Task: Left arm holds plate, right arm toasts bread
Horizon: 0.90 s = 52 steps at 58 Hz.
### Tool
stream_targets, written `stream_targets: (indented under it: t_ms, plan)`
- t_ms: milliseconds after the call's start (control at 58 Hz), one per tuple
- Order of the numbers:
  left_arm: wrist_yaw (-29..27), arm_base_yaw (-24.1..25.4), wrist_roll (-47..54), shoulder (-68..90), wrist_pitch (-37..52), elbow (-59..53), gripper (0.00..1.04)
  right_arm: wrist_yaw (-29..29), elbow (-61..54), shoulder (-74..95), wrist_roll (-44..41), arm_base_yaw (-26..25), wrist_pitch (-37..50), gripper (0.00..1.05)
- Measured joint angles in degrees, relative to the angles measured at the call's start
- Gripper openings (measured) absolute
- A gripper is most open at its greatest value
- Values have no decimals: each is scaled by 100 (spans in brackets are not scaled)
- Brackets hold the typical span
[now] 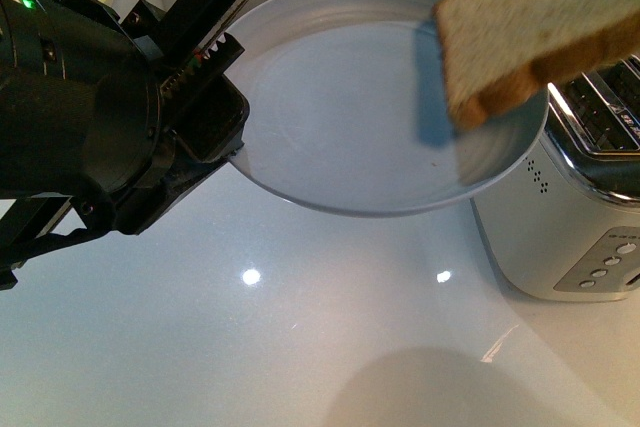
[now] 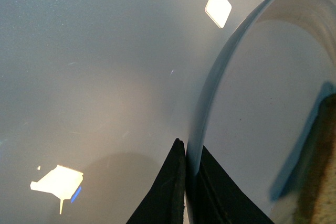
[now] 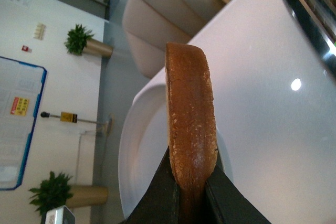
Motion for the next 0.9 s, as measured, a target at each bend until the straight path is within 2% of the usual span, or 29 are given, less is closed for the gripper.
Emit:
stream_targets:
  t_ms: [224, 380, 500, 690, 897]
  plan:
    - [-2, 0, -2, 0, 0, 0, 3, 619, 885, -476, -1700, -647, -850, 3]
    - [-4, 0, -2, 0, 0, 0, 3, 970, 1322, -247, -3235, -1071, -1014, 3]
    - [-2, 0, -2, 0, 0, 0, 3, 1045, 1615, 155, -4041, -1237, -1058, 3]
    - [-4, 0, -2, 0, 0, 0, 3, 1043, 2039, 1128, -4629, -1362, -1257, 3]
    - [-2, 0, -4, 0, 0, 0, 3, 990, 2315, 1904, -4728, -1239, -1346, 3]
